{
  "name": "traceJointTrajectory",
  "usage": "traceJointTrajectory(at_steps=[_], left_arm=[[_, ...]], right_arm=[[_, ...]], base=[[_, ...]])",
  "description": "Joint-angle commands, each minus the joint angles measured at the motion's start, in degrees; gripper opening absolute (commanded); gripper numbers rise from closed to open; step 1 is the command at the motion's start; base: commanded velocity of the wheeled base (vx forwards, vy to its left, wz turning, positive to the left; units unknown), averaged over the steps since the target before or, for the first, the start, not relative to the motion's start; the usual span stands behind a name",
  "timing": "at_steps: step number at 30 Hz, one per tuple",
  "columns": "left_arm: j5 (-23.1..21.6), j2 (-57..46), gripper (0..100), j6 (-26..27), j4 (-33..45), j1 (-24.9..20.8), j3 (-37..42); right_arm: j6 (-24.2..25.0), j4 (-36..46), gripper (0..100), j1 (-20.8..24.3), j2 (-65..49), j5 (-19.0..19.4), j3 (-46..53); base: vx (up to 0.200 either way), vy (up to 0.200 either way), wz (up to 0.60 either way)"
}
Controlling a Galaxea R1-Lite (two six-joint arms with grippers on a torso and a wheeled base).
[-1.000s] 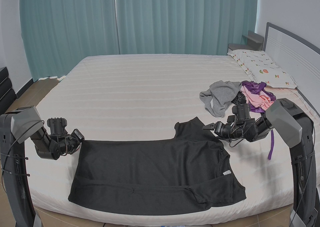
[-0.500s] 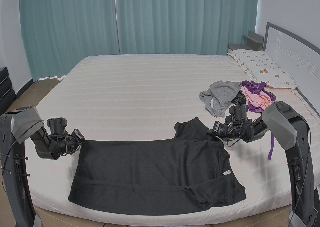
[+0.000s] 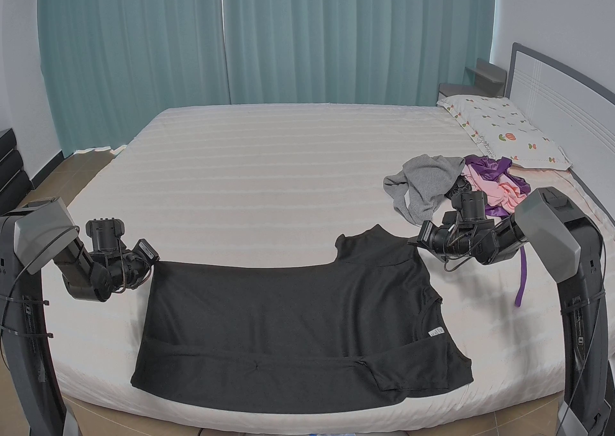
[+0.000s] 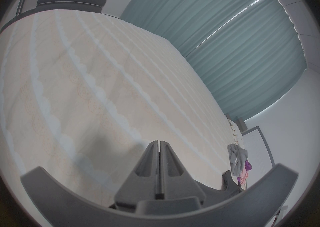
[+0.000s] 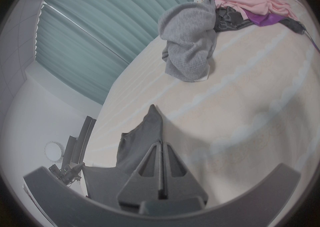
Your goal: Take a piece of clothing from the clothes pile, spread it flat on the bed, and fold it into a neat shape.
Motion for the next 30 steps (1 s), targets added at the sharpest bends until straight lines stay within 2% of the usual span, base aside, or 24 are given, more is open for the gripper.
traceJointTrajectory(at_steps=[1, 5, 15, 30], left_arm=[[0.03, -1.76, 0, -0.35, -0.15, 0.08, -0.05], [0.03, -2.81, 0, -0.44, -0.15, 0.87, 0.04], [0.03, -4.31, 0, -0.53, -0.15, 2.01, 1.1], [-0.94, -5.01, 0, -0.44, -0.33, 2.28, 2.85]], right_arm=[[1.26, -0.17, 0, -0.1, -2.71, -0.05, 0.09], [3.9, -2.1, 0, -0.01, -4.38, -0.14, 0.79], [3.72, -10.1, 0, 0.25, -6.05, -0.23, 6.06], [2.93, -13.09, 0, 0.07, -8.86, -0.14, 11.42]], base=[[0.0, 0.0, 0.0], [0.0, 0.0, 0.0], [0.0, 0.0, 0.0], [0.0, 0.0, 0.0]])
